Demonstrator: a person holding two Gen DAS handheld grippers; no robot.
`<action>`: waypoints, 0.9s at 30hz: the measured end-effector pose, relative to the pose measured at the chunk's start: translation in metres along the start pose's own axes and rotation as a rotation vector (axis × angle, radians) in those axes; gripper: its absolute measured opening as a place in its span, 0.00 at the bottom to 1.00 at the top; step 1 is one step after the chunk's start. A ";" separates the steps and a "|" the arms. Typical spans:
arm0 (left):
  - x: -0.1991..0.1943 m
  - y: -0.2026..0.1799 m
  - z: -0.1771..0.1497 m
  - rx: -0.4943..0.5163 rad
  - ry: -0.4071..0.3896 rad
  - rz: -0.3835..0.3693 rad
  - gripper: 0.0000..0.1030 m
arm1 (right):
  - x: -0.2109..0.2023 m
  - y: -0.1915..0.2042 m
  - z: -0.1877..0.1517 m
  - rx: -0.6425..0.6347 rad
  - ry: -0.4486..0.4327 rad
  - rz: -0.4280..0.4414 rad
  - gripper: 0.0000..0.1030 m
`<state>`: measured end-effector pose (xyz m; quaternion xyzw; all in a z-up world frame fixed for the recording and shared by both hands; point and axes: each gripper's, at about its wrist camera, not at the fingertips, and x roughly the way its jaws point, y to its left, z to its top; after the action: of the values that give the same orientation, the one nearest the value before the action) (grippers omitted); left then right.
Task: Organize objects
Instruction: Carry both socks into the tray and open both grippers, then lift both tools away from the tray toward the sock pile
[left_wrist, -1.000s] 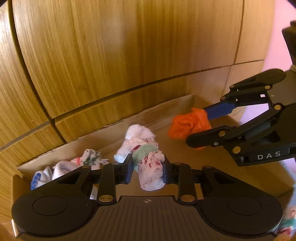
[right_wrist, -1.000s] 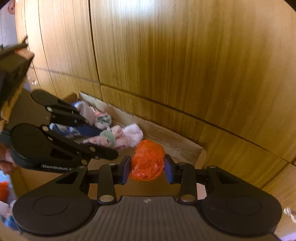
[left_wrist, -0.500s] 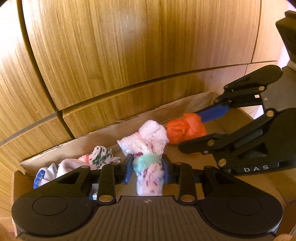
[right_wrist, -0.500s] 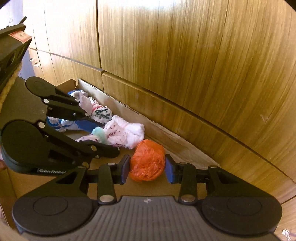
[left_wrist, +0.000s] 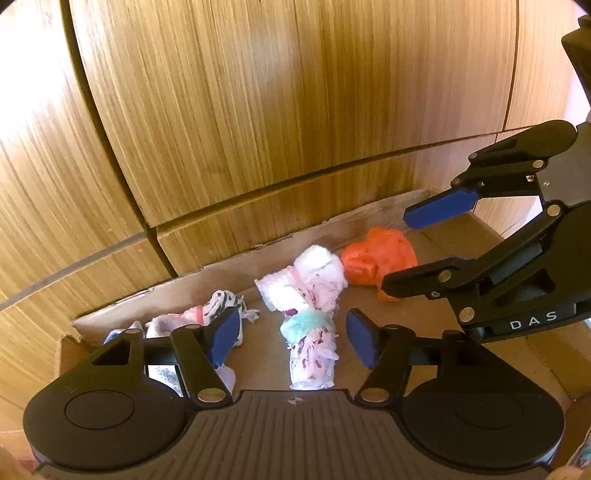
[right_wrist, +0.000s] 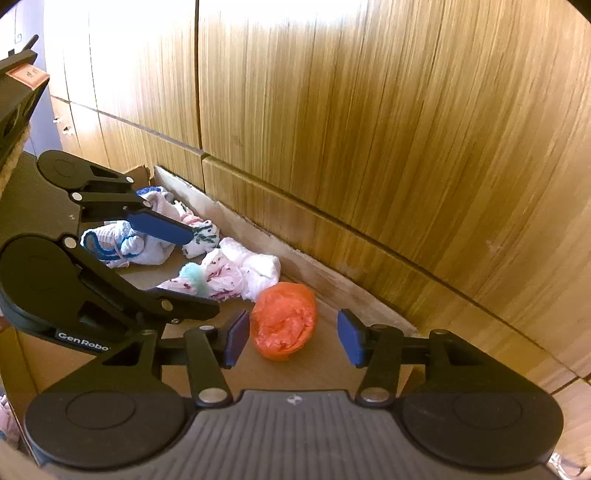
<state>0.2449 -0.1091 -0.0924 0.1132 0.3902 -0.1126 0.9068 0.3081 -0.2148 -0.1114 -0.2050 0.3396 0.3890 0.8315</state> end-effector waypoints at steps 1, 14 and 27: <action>-0.003 0.000 0.000 -0.003 -0.001 0.000 0.69 | -0.002 0.000 0.001 0.003 -0.001 -0.003 0.50; -0.078 0.011 0.000 -0.064 -0.089 -0.006 0.78 | -0.070 0.022 0.006 0.037 -0.075 -0.029 0.60; -0.194 0.032 -0.085 -0.110 -0.194 0.053 0.85 | -0.184 0.083 -0.018 0.100 -0.207 -0.074 0.74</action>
<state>0.0663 -0.0314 -0.0028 0.0622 0.3031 -0.0777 0.9478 0.1502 -0.2681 0.0032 -0.1344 0.2631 0.3597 0.8851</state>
